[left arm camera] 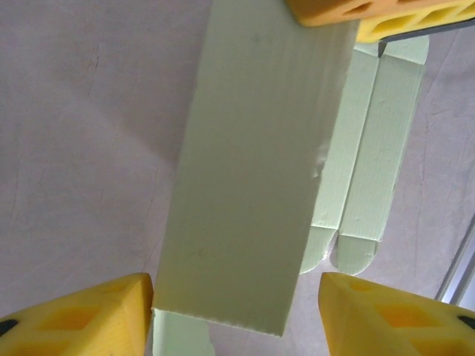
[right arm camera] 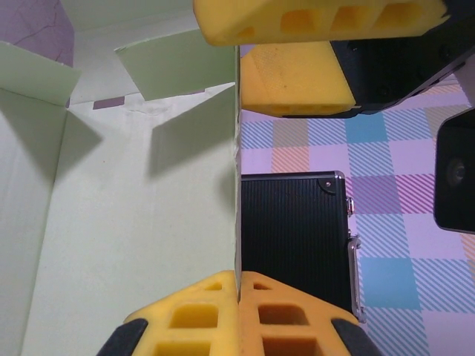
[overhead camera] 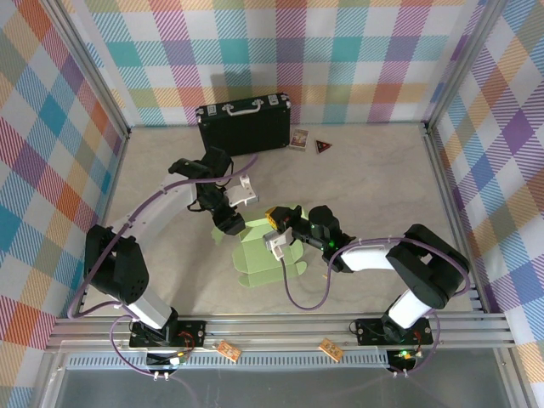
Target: Fold the paper box
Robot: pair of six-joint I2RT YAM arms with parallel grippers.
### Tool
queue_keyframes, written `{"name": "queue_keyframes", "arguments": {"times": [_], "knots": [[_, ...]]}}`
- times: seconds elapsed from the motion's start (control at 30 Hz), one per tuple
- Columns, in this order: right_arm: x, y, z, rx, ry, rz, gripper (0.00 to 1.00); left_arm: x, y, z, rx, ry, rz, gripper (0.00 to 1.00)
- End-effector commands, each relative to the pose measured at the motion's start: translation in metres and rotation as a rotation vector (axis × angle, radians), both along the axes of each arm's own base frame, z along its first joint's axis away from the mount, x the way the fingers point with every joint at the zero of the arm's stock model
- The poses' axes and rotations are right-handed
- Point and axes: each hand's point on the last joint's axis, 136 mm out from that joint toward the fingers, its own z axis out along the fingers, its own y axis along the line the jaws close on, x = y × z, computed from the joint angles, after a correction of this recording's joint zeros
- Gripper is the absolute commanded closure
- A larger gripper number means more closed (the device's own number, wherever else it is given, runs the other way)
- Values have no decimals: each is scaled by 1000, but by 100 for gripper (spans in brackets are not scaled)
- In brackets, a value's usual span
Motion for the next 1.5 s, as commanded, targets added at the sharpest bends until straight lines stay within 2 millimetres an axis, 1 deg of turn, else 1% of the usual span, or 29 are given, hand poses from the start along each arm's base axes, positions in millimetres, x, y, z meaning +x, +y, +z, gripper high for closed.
{"name": "queue_keyframes", "arguments": {"times": [0.0, 0.1, 0.3, 0.37, 0.47, 0.57, 0.7, 0.87, 0.97, 1.07, 1.13, 1.4, 1.43, 1.47], "knots": [[-3, 2, -5, -16, -4, 12, 100, 6, 7, -10, 34, -3, 4, 41], [-3, 2, -6, -19, -2, 10, 100, 9, 10, -13, 54, -13, 4, 41], [-3, 3, -8, -27, 0, 10, 100, 9, 5, -15, 42, 10, -7, 41], [-1, 2, -10, -33, -11, 4, 100, 6, 2, -13, 29, 30, -11, 44], [-1, 3, -10, -30, -13, 8, 100, -1, 0, -13, 21, 53, -34, 43], [-2, 3, -12, -35, -7, 12, 100, 0, 1, -16, 30, 44, -35, 44], [-2, 3, -14, -38, -5, 11, 100, 2, -1, -15, 26, 40, -36, 49], [-2, 3, -12, -35, -6, 11, 100, -1, -1, -24, 47, 62, -40, 47], [-2, 3, -14, -38, -3, 10, 100, -2, -1, -26, 54, 62, -45, 48], [-2, 2, -14, -37, -5, 10, 100, 0, 0, -28, 68, 56, -47, 53], [-2, 2, -15, -39, -5, 9, 100, 1, 0, -28, 69, 53, -44, 61], [1, 2, -15, -36, -10, -5, 100, -4, -5, -27, 52, 73, -48, 61], [1, 2, -15, -36, -12, -6, 100, -3, -5, -26, 51, 69, -46, 62], [1, 2, -14, -34, -14, -7, 100, -3, -5, -25, 50, 65, -46, 66]]}}
